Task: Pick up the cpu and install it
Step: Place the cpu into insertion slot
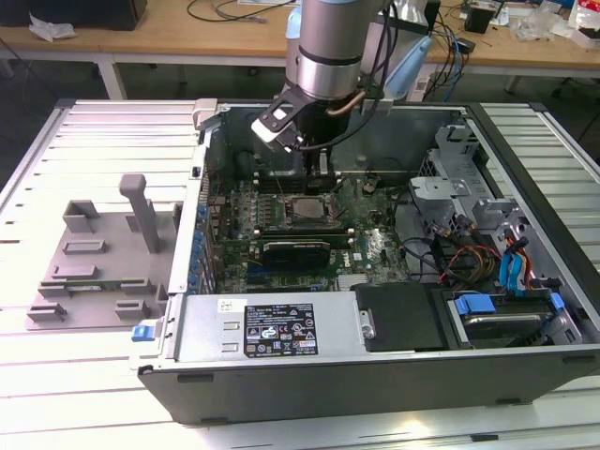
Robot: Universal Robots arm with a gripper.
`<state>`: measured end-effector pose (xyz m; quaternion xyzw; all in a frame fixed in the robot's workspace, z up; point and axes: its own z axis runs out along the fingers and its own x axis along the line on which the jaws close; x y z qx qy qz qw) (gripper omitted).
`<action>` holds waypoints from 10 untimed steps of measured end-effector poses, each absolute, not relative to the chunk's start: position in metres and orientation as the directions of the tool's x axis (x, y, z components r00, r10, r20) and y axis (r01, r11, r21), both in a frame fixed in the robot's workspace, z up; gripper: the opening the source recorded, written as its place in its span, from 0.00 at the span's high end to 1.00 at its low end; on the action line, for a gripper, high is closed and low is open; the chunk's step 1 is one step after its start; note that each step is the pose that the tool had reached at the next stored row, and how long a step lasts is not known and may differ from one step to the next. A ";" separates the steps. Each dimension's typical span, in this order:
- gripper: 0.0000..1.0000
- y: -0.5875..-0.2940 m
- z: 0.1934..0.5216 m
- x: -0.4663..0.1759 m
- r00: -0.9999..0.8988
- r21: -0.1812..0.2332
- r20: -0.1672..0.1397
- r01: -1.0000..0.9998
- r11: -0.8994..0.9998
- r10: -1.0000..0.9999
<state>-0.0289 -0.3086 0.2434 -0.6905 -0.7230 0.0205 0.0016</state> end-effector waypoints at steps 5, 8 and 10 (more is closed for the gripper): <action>0.89 -0.309 0.249 -0.029 -0.046 -0.032 -0.026 0.998 0.046 0.999; 0.89 -0.309 0.253 -0.029 -0.046 -0.032 -0.026 0.998 0.046 0.999; 0.89 -0.309 0.255 -0.029 -0.046 -0.032 -0.026 0.998 0.046 0.999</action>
